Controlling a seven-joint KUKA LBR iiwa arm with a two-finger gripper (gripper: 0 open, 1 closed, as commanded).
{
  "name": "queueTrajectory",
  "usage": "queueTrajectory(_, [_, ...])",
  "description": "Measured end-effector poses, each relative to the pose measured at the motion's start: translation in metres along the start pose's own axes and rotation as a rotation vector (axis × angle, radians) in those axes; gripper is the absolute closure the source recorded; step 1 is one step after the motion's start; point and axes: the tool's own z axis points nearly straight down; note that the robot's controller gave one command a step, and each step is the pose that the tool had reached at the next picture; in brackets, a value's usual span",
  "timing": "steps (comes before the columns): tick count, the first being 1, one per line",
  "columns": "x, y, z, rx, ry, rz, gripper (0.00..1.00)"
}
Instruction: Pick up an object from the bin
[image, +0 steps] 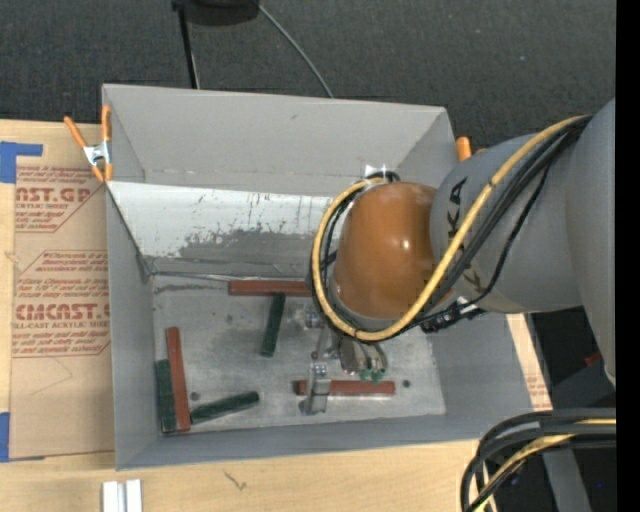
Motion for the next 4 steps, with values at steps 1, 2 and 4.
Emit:
queueTrajectory(1, [0.0, 0.0, 0.0, 0.0, 0.0, 0.0, 0.0])
queueTrajectory(2, [0.003, -0.051, 0.091, 0.001, 0.003, -0.059, 1.0])
queueTrajectory(4, [-0.005, -0.097, -0.061, 0.001, -0.004, -0.067, 1.0])
